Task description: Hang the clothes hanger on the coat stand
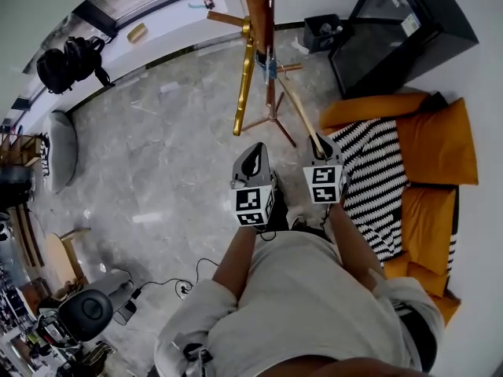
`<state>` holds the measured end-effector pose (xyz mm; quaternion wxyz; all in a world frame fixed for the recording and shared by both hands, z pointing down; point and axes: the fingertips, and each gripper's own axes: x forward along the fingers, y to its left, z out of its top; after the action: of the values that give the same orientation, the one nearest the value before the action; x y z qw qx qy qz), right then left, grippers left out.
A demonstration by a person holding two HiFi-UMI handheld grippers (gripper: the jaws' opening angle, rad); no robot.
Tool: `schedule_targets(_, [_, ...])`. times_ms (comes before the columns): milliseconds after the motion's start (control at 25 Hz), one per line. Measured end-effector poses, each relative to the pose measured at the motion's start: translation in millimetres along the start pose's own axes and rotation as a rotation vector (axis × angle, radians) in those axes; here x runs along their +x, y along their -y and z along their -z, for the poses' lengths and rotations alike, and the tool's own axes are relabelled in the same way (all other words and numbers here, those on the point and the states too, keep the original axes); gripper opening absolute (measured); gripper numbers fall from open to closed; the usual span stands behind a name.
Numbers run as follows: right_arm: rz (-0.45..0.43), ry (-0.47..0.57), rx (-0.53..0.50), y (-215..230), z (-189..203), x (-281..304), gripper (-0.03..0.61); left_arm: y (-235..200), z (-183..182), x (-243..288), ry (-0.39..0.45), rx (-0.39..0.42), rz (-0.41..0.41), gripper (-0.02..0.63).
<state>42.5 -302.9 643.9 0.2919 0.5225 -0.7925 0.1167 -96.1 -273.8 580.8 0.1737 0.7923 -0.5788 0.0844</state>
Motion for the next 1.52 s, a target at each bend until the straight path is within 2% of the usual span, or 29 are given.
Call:
schedule_targets(1080, [-0.006,-0.099,0.029,-17,27,35,0.046,-22,17,-1,-0.041,-0.005,-0.007,0.009])
schedule_targets(1520, [0.000,-0.089,0.044,-24,33,47,0.047,-29,21,-6,-0.064,0.012,-0.013,0.009])
